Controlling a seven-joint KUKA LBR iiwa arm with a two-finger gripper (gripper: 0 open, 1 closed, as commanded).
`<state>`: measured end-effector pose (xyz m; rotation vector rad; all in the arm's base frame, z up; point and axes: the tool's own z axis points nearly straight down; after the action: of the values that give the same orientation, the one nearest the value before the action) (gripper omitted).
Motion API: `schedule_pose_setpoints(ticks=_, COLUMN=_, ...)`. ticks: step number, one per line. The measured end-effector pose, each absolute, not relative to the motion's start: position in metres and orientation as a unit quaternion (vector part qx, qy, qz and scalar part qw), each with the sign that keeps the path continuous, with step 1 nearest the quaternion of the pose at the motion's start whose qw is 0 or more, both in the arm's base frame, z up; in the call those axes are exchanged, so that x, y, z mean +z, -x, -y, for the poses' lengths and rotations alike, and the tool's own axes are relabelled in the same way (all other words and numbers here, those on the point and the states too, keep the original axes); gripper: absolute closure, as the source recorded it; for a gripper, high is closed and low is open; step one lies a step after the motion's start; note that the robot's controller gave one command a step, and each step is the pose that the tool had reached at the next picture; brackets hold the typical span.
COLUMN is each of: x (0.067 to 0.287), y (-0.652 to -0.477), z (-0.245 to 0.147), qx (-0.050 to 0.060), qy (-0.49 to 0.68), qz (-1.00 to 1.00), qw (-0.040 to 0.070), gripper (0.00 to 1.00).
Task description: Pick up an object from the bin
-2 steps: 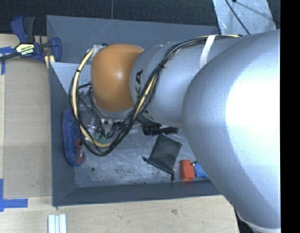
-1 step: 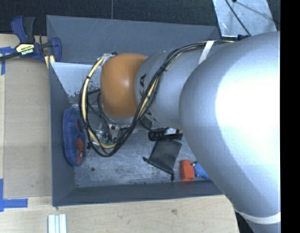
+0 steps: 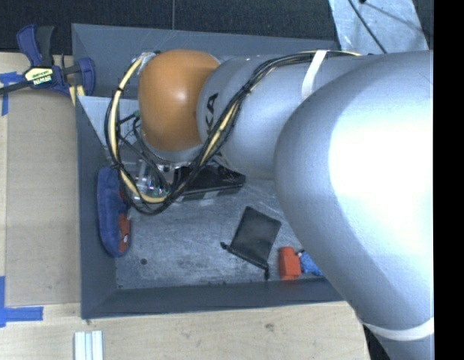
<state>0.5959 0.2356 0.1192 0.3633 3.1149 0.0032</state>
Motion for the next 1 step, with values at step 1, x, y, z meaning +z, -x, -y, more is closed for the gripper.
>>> schedule_pose_setpoints(ticks=1, x=0.1070, y=-0.6153, z=-0.2302, qx=0.000, qy=-0.035, qz=-0.999, qw=0.003, gripper=0.00)
